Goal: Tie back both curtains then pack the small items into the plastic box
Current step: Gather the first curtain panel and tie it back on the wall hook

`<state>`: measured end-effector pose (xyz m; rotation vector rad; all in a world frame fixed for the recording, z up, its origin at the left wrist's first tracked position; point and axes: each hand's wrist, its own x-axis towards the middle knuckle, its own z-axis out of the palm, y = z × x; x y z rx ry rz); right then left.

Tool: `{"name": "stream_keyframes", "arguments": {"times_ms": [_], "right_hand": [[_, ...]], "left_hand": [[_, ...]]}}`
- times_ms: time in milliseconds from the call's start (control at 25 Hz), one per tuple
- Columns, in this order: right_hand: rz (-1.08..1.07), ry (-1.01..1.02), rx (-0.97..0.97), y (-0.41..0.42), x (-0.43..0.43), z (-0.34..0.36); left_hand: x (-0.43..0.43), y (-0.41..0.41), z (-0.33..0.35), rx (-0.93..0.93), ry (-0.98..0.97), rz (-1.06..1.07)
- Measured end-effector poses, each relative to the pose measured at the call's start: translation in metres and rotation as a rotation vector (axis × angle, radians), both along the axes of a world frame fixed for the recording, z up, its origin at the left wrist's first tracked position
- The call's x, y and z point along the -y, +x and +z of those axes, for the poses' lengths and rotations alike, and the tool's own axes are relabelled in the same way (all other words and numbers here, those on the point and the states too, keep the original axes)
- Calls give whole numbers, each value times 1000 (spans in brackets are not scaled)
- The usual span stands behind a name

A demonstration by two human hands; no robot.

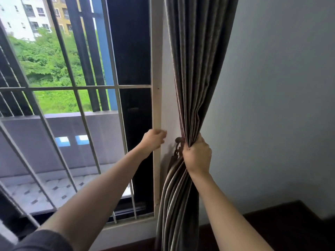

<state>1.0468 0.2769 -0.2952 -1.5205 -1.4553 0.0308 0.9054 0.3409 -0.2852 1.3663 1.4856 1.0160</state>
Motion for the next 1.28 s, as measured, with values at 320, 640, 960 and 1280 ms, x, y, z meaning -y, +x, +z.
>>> {"name": "stream_keyframes", "arguments": {"times_ms": [320, 640, 960, 1280], "right_hand": [[18, 54, 90, 24, -11, -8], [58, 84, 137, 27, -22, -8], [150, -6, 21, 27, -24, 0], [268, -92, -81, 1, -16, 1]], "left_hand": [[-39, 42, -82, -704, -76, -169], [-61, 51, -138, -435, -219, -163], [-18, -24, -113, -514, -56, -340], [-14, -77, -38, -885, 147, -136]]}}
